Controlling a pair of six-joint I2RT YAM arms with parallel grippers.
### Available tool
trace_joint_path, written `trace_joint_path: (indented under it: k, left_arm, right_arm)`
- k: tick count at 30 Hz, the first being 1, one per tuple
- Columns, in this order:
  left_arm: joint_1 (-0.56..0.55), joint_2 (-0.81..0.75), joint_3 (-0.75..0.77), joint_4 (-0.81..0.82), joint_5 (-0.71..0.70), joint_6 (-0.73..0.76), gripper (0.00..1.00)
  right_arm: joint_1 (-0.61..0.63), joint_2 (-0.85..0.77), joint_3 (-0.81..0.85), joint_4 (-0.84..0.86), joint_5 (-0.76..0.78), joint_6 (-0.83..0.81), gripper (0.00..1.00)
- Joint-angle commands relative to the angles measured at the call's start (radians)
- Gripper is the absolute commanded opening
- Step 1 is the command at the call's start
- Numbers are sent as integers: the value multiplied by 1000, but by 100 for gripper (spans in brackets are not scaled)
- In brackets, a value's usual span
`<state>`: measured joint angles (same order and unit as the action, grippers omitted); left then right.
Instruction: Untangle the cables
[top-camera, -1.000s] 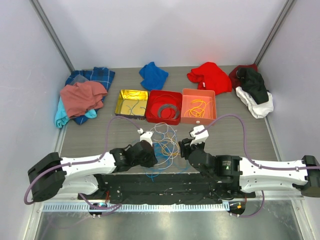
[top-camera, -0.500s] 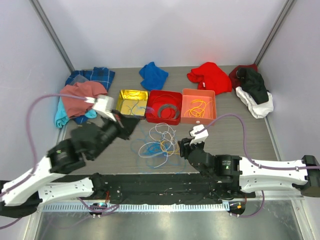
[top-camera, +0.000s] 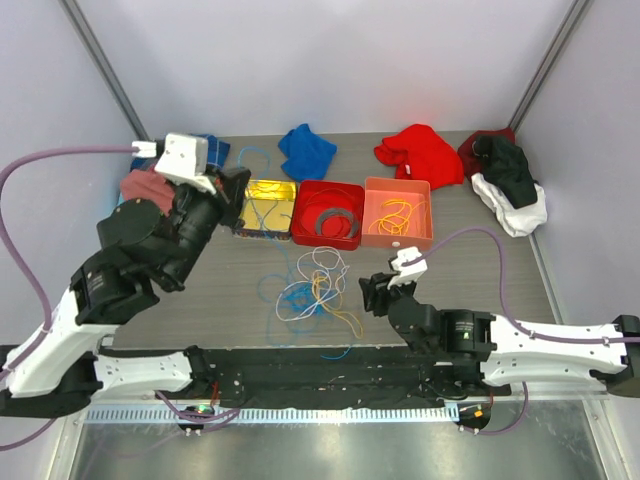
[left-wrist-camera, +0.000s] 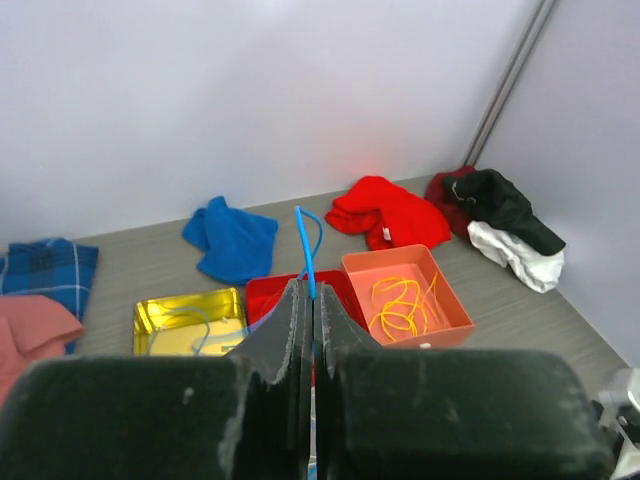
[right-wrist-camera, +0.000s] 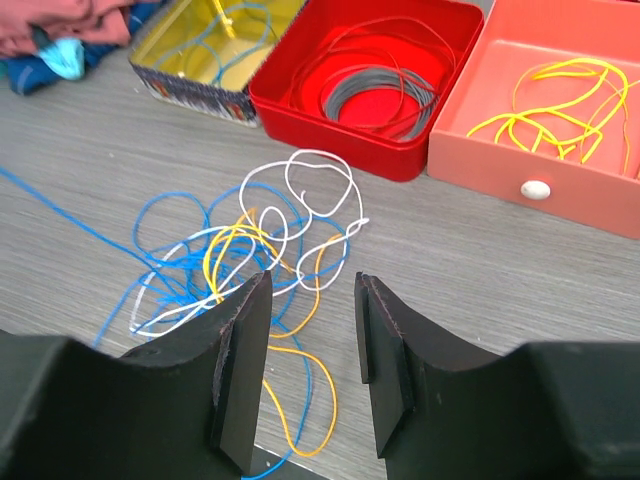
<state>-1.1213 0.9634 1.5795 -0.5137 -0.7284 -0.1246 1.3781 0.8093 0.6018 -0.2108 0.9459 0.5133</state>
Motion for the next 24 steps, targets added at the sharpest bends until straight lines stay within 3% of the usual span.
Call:
trace_joint_path:
  k: [1, 7, 13, 20, 24]
  left_arm:
    - [-3, 64, 173, 54, -23, 121, 0]
    - [-3, 221, 463, 58, 33, 204, 0]
    - [-3, 399, 856, 41, 132, 266, 0]
    - [-3, 393, 812, 78, 138, 270, 0]
    - [-3, 385, 791, 90, 138, 263, 0]
  right_arm:
    - [-2, -33, -8, 43, 1, -12, 47]
    - [-2, 86, 7, 163, -145, -73, 58]
    - [-4, 200, 39, 240, -236, -96, 60]
    - [-2, 290, 55, 355, -285, -137, 63]
    - [-2, 404, 87, 460, -309, -206, 71]
